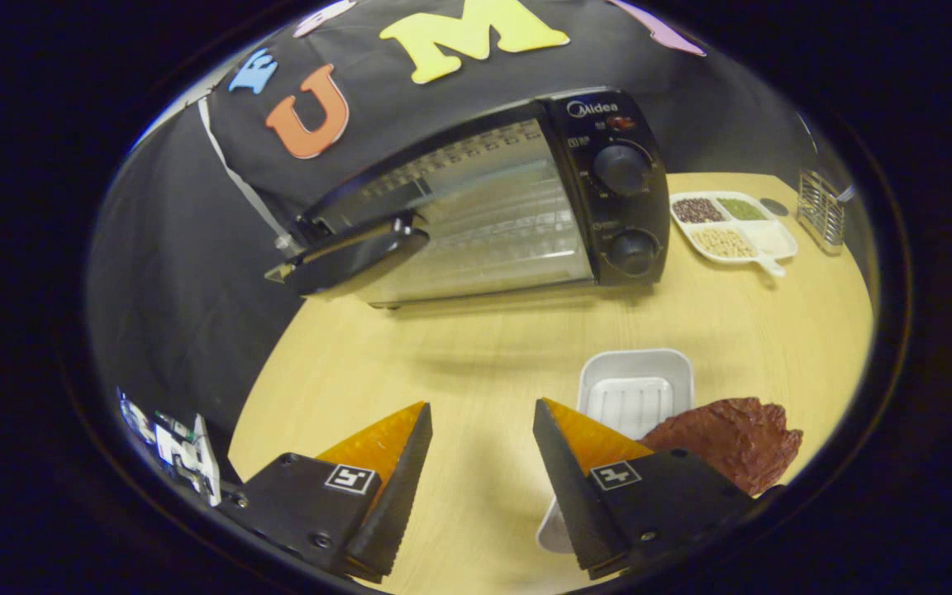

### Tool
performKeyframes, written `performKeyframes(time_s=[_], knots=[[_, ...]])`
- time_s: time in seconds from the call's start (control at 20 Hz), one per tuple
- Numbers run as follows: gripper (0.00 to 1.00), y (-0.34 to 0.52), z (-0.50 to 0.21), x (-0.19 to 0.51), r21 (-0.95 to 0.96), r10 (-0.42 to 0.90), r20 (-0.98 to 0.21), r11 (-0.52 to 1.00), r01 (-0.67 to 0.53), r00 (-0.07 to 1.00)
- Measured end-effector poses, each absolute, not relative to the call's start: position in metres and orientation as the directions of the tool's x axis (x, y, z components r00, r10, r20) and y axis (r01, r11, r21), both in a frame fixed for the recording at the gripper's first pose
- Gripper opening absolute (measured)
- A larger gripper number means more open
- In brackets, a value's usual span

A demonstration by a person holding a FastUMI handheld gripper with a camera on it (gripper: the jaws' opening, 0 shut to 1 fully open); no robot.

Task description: Open the toaster oven, put the food inside, and close the toaster oven door.

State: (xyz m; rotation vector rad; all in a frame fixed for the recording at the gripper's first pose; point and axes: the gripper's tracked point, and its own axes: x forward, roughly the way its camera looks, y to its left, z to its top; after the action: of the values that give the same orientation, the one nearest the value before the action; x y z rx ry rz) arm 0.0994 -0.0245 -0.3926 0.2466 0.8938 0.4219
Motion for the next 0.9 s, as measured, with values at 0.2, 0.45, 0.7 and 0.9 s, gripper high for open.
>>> performKeyframes(time_s=[0.2,0.45,0.7,0.9], knots=[[0.78,-0.043,-0.392,0.095,0.303,0.421,-0.720,0.906,-0.296,0.552],[0.78,-0.053,-0.408,0.088,0.330,0.382,-0.761,0.924,-0.193,0.524],[0.77,-0.048,-0.380,0.089,0.259,0.359,-0.688,0.933,-0.249,0.631],[0.77,-0.015,-0.390,0.071,0.322,0.431,-0.704,0.902,-0.287,0.565]])
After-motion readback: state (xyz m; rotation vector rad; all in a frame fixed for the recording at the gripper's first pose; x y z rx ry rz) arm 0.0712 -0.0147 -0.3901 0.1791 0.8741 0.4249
